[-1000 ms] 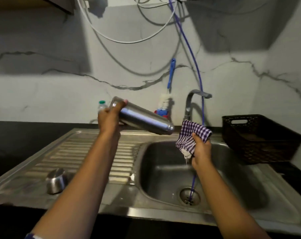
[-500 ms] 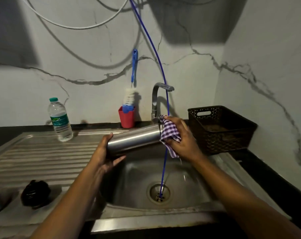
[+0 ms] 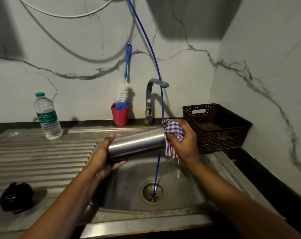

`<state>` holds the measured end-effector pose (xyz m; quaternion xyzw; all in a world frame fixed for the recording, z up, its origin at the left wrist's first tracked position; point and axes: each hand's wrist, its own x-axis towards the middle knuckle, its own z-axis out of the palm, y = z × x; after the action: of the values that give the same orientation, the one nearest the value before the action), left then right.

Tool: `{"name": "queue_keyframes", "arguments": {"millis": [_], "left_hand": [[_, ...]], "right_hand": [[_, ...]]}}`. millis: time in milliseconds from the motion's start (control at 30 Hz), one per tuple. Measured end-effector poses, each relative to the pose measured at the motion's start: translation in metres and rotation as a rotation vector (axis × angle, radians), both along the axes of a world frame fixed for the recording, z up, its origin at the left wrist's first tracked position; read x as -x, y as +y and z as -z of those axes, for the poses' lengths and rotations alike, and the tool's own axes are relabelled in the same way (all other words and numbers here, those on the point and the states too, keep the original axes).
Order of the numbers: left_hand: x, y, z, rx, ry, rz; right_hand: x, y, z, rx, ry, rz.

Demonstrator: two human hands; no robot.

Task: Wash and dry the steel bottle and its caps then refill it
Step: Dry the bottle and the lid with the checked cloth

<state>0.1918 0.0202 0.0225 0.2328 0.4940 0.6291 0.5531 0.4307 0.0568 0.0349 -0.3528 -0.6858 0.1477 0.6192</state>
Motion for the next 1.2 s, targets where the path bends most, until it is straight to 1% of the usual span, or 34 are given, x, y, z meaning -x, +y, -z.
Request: {"name": "queue_keyframes", "arguments": {"millis": [33,67,100,167,233,267,300,333,367,400,433,467,500,533,567,600,633,733,767,800,833,867,900,933,967,1000,1033,1133,1167,1200], "left_hand": [[0.001,-0.001,0.002,0.042,-0.038,0.005],[0.002,-0.001,0.004,0.053,-0.05,-0.004],[0.001,-0.001,0.005,0.036,-0.06,-0.016],[-0.001,-0.001,0.006,-0.086,-0.045,-0.047],[-0.004,-0.002,0.009,-0.256,0.04,-0.074],[-0.006,-0.003,0.01,-0.309,0.091,-0.06],[-0.008,-0.004,0.012,-0.337,0.109,-0.041],[-0.01,-0.005,0.013,-0.348,0.103,-0.026],[-0.013,-0.006,0.013,-0.349,0.083,-0.018],[-0.013,-0.008,0.011,-0.337,0.061,-0.018],[-0.014,-0.007,0.009,-0.297,0.02,-0.012],[-0.013,-0.007,0.007,-0.217,-0.03,0.008],[-0.012,-0.008,0.005,-0.124,-0.071,0.033],[-0.011,-0.008,0.004,-0.053,-0.097,0.045],[-0.011,-0.009,0.004,-0.021,-0.106,0.042],[-0.012,-0.009,0.005,-0.028,-0.099,0.023],[-0.012,-0.009,0.006,-0.073,-0.078,0.005],[-0.011,-0.006,0.01,-0.313,0.056,-0.029],[-0.011,-0.005,0.011,-0.339,0.104,-0.018],[-0.011,-0.005,0.011,-0.34,0.13,-0.011],[-0.012,-0.005,0.012,-0.326,0.122,-0.013],[-0.012,-0.006,0.011,-0.292,0.086,-0.018],[-0.012,-0.006,0.009,-0.228,0.038,-0.006],[-0.012,-0.006,0.007,-0.158,0.0,0.023],[-0.012,-0.007,0.006,-0.102,-0.018,0.046],[-0.012,-0.006,0.005,-0.082,-0.006,0.051],[-0.01,-0.004,0.006,-0.104,0.035,0.038],[-0.006,-0.003,0.008,-0.213,0.245,-0.01],[-0.007,-0.005,0.007,-0.208,0.31,0.008],[-0.007,-0.008,0.006,-0.201,0.348,0.038]], "right_hand": [[-0.002,0.001,0.003,-0.091,-0.082,0.0],[-0.002,0.002,0.005,-0.12,-0.13,-0.002],[-0.001,0.002,0.005,-0.082,-0.117,0.001],[0.003,0.005,0.0,0.127,0.058,0.019],[-0.001,0.016,-0.011,0.401,0.24,-0.032],[-0.004,0.02,-0.017,0.523,0.265,-0.045],[-0.006,0.021,-0.023,0.612,0.238,-0.042],[-0.008,0.021,-0.026,0.644,0.191,-0.03],[-0.009,0.02,-0.028,0.616,0.15,-0.011],[-0.01,0.015,-0.03,0.533,0.127,0.002],[-0.01,0.007,-0.032,0.387,0.108,0.003],[-0.009,-0.002,-0.034,0.185,0.066,-0.009],[-0.009,-0.01,-0.035,-0.016,-0.005,-0.036],[-0.01,-0.014,-0.034,-0.176,-0.099,-0.053],[-0.011,-0.014,-0.031,-0.25,-0.169,-0.053],[-0.012,-0.011,-0.029,-0.214,-0.185,-0.044],[-0.012,-0.009,-0.03,-0.088,-0.15,-0.024],[-0.017,0.009,-0.028,0.495,0.051,-0.004],[-0.018,0.014,-0.026,0.598,0.06,0.003],[-0.017,0.016,-0.024,0.613,0.046,0.02],[-0.015,0.014,-0.023,0.566,0.05,0.031],[-0.014,0.009,-0.021,0.433,0.068,0.035],[-0.012,0.001,-0.021,0.24,0.07,0.026],[-0.011,-0.003,-0.02,0.051,0.025,0.023],[-0.011,-0.004,-0.019,-0.063,-0.021,0.023],[-0.012,-0.001,-0.017,-0.066,-0.031,0.013],[-0.012,0.0,-0.018,0.032,0.009,-0.005],[-0.015,0.008,-0.018,0.571,0.159,-0.048],[-0.015,0.012,-0.015,0.688,0.183,-0.054],[-0.015,0.017,-0.013,0.733,0.211,-0.049]]}}
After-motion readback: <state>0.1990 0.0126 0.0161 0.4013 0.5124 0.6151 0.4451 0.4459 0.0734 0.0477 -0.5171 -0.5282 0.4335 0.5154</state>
